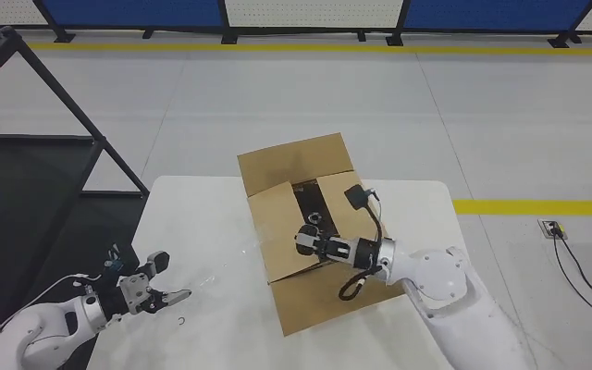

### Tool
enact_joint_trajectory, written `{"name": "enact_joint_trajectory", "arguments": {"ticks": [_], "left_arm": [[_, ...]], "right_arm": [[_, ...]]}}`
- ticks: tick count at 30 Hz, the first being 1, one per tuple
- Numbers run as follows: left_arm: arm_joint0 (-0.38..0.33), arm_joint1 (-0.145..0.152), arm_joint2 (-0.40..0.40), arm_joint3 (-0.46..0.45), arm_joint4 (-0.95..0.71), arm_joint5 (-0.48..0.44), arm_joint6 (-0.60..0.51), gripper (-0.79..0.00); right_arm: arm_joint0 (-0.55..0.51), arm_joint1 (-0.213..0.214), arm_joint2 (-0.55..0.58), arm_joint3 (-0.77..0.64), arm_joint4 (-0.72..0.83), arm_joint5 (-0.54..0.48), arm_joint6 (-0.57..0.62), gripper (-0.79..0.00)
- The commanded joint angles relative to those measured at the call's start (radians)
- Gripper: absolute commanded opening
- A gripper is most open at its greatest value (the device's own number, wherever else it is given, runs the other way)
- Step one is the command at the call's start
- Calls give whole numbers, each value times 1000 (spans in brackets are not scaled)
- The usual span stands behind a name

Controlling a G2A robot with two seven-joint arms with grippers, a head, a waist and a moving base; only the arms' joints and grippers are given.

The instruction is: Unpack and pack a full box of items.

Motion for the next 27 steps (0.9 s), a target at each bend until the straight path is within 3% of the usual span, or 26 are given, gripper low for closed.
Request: {"name": "enact_joint_trajectory", "arguments": {"ticks": [1, 7, 18, 27], "left_arm": [[-2, -1, 2, 0, -3, 1, -6, 0], [-15, -6, 8, -4, 3, 27, -21, 0], [-39, -17, 26, 0, 4, 122, -70, 0], [-36, -22, 12, 14, -4, 171, -92, 0]], "right_arm": [[57, -13, -56, 49, 5, 25, 11, -785], [195, -58, -177, 181, 35, 37, -50, -785], [188, -63, -195, 180, 20, 53, -69, -785], [205, -85, -214, 198, 24, 69, -195, -785]]}}
